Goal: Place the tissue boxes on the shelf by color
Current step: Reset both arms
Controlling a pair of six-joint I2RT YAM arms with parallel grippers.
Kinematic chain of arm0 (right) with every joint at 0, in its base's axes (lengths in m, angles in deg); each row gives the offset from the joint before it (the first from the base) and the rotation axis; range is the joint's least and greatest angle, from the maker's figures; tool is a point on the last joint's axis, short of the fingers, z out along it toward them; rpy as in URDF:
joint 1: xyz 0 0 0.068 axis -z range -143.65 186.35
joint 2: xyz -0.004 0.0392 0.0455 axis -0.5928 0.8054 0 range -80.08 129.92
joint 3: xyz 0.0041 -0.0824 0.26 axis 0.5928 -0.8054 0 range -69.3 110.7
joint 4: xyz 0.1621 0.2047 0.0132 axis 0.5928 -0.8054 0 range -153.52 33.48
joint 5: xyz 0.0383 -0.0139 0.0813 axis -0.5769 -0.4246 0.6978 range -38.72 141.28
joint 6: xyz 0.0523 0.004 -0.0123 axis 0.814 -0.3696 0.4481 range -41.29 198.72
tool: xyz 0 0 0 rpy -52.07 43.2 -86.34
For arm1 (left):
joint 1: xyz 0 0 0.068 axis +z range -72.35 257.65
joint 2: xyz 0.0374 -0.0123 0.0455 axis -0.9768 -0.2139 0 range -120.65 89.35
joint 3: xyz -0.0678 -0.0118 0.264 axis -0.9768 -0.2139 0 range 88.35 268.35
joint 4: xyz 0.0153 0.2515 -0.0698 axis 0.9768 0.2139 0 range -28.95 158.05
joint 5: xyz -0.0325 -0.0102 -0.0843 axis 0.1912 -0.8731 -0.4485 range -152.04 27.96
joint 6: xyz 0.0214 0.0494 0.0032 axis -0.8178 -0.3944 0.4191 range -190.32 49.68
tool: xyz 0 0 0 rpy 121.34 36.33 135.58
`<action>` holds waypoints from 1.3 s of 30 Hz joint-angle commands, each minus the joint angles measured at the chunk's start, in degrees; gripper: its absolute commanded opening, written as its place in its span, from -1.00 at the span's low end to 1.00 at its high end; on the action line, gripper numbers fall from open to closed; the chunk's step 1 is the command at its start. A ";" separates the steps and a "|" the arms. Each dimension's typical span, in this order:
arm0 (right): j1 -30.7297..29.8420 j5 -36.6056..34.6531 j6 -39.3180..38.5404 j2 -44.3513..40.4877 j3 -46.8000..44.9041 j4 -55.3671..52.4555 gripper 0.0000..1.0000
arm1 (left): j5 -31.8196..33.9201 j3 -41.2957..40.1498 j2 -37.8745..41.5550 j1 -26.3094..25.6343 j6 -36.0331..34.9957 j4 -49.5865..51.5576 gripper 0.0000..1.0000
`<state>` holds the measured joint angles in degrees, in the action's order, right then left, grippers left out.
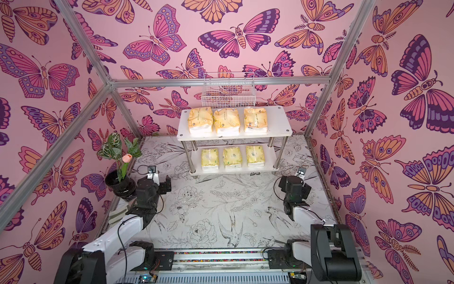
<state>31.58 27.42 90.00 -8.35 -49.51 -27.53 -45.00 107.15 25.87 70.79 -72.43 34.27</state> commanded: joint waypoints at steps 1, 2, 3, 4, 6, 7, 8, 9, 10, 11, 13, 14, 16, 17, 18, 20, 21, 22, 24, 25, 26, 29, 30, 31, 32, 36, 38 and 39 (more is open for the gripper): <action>-0.83 1.58 -4.31 1.58 0.58 8.46 0.97 | -1.96 -1.94 -5.61 0.66 3.07 -9.92 1.00; -0.84 1.66 -4.51 2.16 1.18 7.86 0.97 | -1.75 -1.87 -7.15 0.73 3.22 -12.08 1.00; -0.85 2.22 -4.90 2.64 1.92 7.16 0.97 | -1.50 -1.47 -8.35 0.85 3.20 -13.00 1.00; -0.85 2.91 -5.54 3.06 2.18 7.39 0.97 | -2.55 -1.20 -8.86 1.20 2.63 -13.91 1.00; -1.00 3.05 -5.75 3.18 2.29 7.33 0.97 | -3.42 -1.02 -12.04 1.75 1.59 -16.38 1.00; -1.24 3.27 -6.01 2.88 2.01 7.67 0.97 | -4.73 -1.08 -12.96 2.45 1.50 -17.48 1.00; -1.28 3.72 -6.33 2.74 1.68 8.26 0.97 | -5.32 -1.12 -13.80 2.82 1.57 -18.27 0.99; -1.37 3.75 -6.54 2.72 1.57 8.46 0.97 | -5.35 -1.02 -15.00 3.10 1.58 -19.49 1.00; -1.42 4.01 -6.70 2.87 1.65 8.30 0.97 | -5.33 -0.97 -16.25 3.19 1.63 -20.42 0.99; -1.49 4.16 -7.13 3.34 1.97 8.40 0.97 | -5.43 -0.80 -17.19 3.17 1.57 -21.11 0.99; -1.47 4.40 -8.79 4.82 2.90 9.04 0.97 | -5.91 -0.51 -19.31 3.18 1.26 -22.52 1.00; -1.80 4.43 -9.62 5.49 3.18 9.57 0.97 | -5.96 -0.53 -20.37 3.21 1.15 -23.00 1.00; -1.99 5.14 -11.31 9.11 1.28 16.92 0.97 | -6.37 -0.57 -22.26 3.25 1.04 -24.05 1.00; -2.02 5.05 -11.61 11.85 -0.28 23.37 0.97 | -6.55 -0.53 -23.14 3.24 0.70 -24.70 0.99; -2.01 4.55 -11.65 13.42 -0.50 26.88 0.97 | -6.58 1.21 -23.48 3.22 0.62 -24.55 1.00; -1.69 3.90 -9.55 10.64 0.35 19.68 0.97 | -6.95 1.19 -23.45 3.24 0.56 -24.85 1.00; -1.28 3.63 -9.40 11.46 -0.90 23.09 0.97 | -7.60 1.06 -23.43 3.17 0.36 -24.97 0.99; -1.29 4.06 -9.51 13.74 -2.72 28.39 0.97 | -7.89 1.18 -23.54 3.23 0.20 -24.95 1.00; -2.00 4.19 -11.54 17.84 -4.33 38.17 0.97 | -11.11 1.78 -23.95 4.26 0.20 -24.43 1.00; -1.85 3.71 -10.68 16.11 -3.06 32.52 0.97 | -12.62 2.18 -23.90 5.12 0.66 -23.49 1.00; -1.51 3.27 -8.96 14.04 0.04 22.39 0.97 | -13.75 3.01 -23.97 6.16 1.60 -21.74 1.00; 3.60 11.39 -6.26 15.66 1.60 22.31 0.97 | -17.49 3.30 -23.86 8.46 3.33 -21.02 1.00; 3.56 11.38 -6.21 15.24 1.93 20.83 0.97 | -21.88 3.13 -23.90 8.35 0.47 -21.69 1.00; 3.58 11.34 -6.15 14.72 2.36 19.01 0.97 | -23.35 2.47 -23.32 8.26 0.26 -22.00 1.00; 3.63 11.42 -6.10 14.46 2.72 18.06 0.97 | -24.83 2.62 -22.89 8.27 -0.67 -20.92 1.00; 3.61 11.38 -6.10 14.39 2.44 18.57 0.97 | -17.70 3.71 -24.13 8.46 2.91 -20.53 1.00; 3.56 11.38 -6.19 14.46 2.28 19.18 0.98 | -18.32 3.61 -24.32 8.27 2.08 -21.20 0.99; 3.59 11.44 -6.19 14.25 2.27 18.83 0.97 | -18.28 3.18 -24.19 8.12 1.66 -21.85 1.00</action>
<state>35.10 37.85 83.10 6.84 -47.83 -7.35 -63.76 110.19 2.35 79.12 -70.90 13.07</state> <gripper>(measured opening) 0.987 0.998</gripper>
